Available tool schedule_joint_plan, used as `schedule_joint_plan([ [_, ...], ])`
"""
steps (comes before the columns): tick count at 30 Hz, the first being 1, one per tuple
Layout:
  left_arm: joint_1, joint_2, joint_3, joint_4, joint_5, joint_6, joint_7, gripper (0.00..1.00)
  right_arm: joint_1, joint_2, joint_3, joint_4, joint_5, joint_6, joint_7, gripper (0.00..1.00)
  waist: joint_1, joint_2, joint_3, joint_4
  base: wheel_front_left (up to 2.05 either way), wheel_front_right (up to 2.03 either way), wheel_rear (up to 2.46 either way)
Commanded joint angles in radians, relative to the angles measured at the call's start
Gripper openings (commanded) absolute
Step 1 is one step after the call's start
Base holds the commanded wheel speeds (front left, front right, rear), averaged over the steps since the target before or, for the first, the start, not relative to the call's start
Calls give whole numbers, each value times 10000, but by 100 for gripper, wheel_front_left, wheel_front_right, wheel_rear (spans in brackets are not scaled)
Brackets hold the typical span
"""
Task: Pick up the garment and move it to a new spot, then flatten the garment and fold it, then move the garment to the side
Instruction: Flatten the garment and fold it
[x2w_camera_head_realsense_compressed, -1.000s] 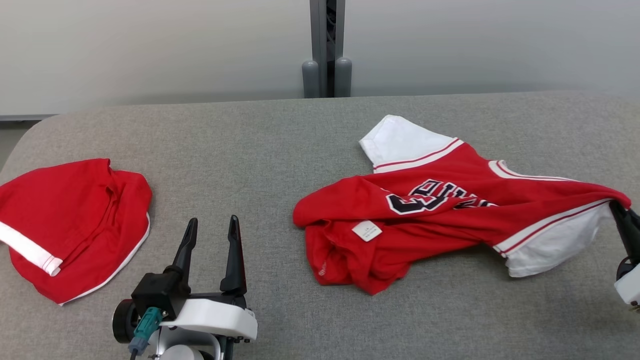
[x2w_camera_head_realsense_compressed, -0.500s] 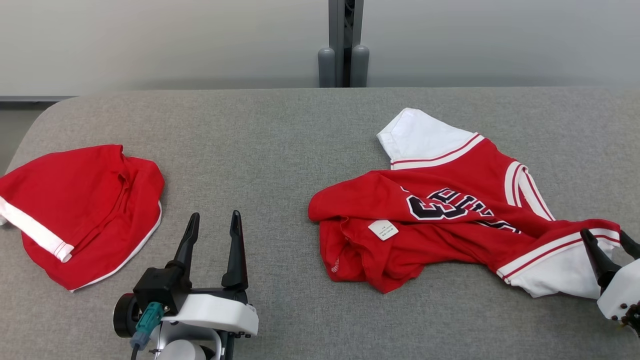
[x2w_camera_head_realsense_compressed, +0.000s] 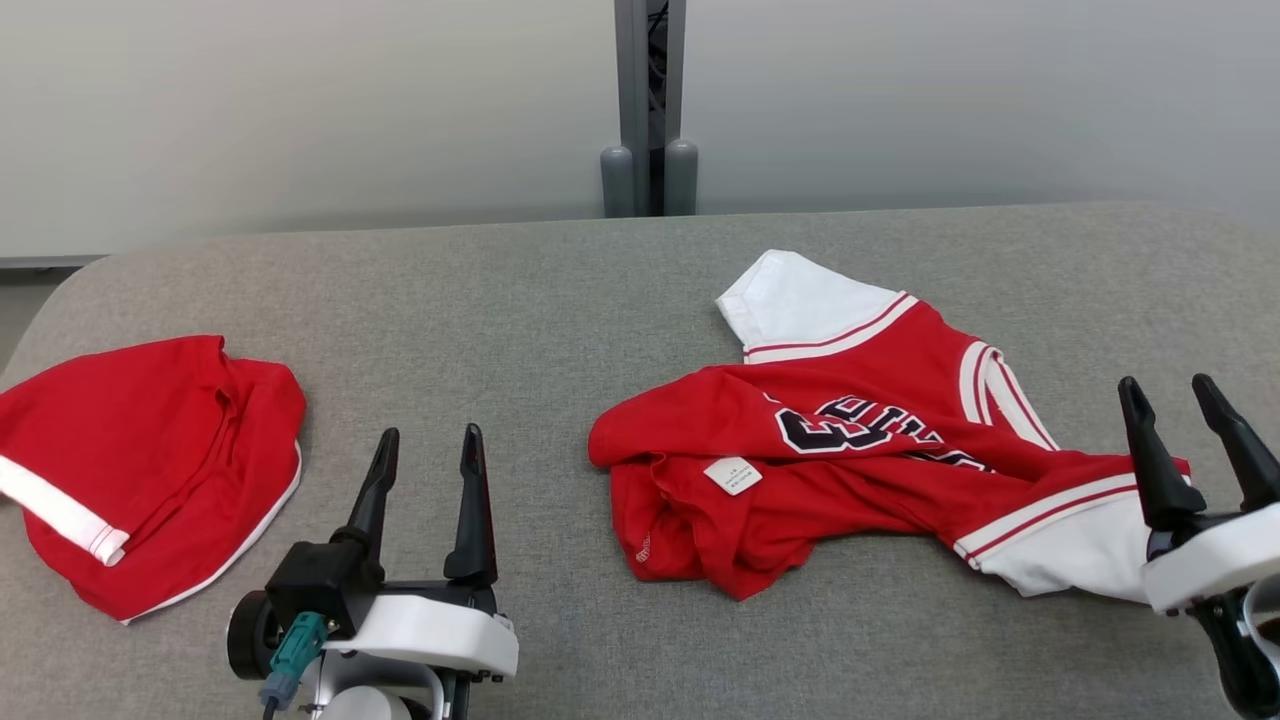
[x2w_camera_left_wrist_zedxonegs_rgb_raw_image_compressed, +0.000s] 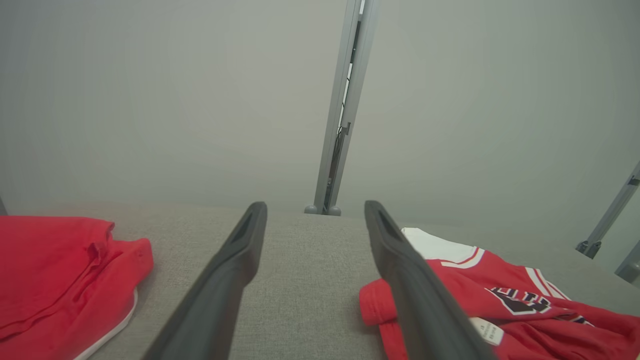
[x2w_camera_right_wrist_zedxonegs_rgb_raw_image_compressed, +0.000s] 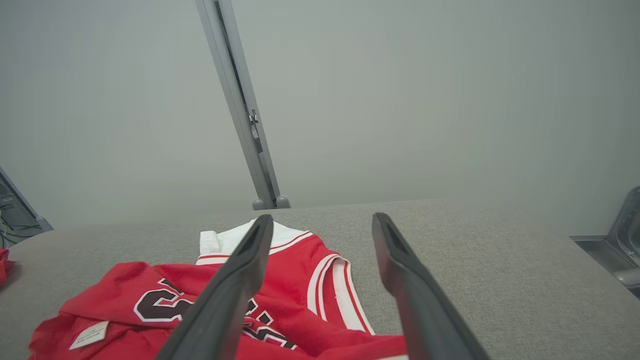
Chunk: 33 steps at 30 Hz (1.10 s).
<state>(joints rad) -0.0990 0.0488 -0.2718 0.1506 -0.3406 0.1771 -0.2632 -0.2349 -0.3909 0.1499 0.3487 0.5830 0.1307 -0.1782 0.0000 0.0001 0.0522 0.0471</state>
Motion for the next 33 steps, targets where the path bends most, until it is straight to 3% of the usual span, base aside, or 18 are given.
schedule_joint_plan([
  [1, 75, 32, 0, -40, 48, 4, -13, 100, 217, -6, 29, -146, -11, 2, -194, 100, 0, -1, -63, -60, 0, 0, 0],
  [8, 189, 35, -160, -143, -82, 81, -11, 100, 1072, 508, 73, -791, -109, 4, -633, 100, 0, -1, -118, -174, 0, 0, 0],
  [14, 246, 34, -204, -30, 1, -9, -12, 100, 992, 483, 8, -726, -254, 4, -653, 100, 0, -1, -46, -258, 0, 0, 0],
  [22, -237, 37, -1676, 1555, -353, -979, -12, 100, 987, 595, -54, -497, -449, 2, -619, 100, 0, -1, 152, -416, 0, 0, 0],
  [25, -572, 37, -2229, 2367, -975, -1235, -9, 100, 923, 638, 25, -325, -541, 2, -654, 100, 0, -1, 259, -526, 0, 0, 0],
  [28, -1103, 31, -2716, 2995, -1484, -1324, 176, 100, 878, 716, 30, -206, -552, 2, -700, 100, 0, -1, 372, -664, 0, 0, 0],
  [33, -1765, 38, -3196, 3615, -1823, -1093, 414, 100, 778, 797, 150, -80, -482, 2, -734, 100, 0, -1, 518, -890, 0, 0, 0],
])
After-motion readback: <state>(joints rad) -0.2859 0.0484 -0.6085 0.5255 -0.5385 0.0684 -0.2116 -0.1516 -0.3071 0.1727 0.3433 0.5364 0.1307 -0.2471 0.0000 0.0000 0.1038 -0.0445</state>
